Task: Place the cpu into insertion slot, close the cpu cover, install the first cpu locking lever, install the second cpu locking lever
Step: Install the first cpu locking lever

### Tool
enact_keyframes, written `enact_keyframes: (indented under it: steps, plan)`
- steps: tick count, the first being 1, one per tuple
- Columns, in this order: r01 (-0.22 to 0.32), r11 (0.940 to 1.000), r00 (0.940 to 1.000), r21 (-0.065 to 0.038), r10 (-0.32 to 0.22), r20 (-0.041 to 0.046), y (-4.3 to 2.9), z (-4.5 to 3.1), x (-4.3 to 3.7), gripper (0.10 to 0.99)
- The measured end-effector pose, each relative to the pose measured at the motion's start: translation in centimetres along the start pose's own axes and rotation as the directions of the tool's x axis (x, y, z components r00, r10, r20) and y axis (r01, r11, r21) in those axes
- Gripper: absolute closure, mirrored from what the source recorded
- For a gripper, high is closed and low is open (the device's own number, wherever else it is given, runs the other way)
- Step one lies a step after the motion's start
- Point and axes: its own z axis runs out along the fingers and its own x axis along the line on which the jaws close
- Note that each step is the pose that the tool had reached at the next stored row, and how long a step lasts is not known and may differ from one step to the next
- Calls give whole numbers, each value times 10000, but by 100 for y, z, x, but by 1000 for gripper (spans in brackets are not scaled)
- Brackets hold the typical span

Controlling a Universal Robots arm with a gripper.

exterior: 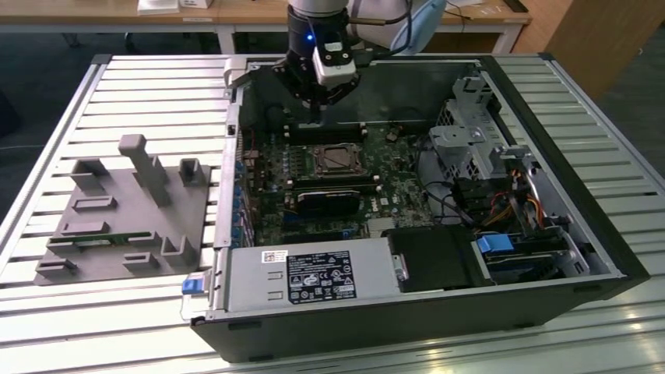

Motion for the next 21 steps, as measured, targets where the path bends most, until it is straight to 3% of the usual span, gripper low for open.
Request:
enact_keyframes:
  steps: [11,21]
  plan:
    - [471,9989,9989,-13,-471,-5,13,41,-36,984]
    - [757,9971,9971,-3,-757,-46,90,61,-244,984]
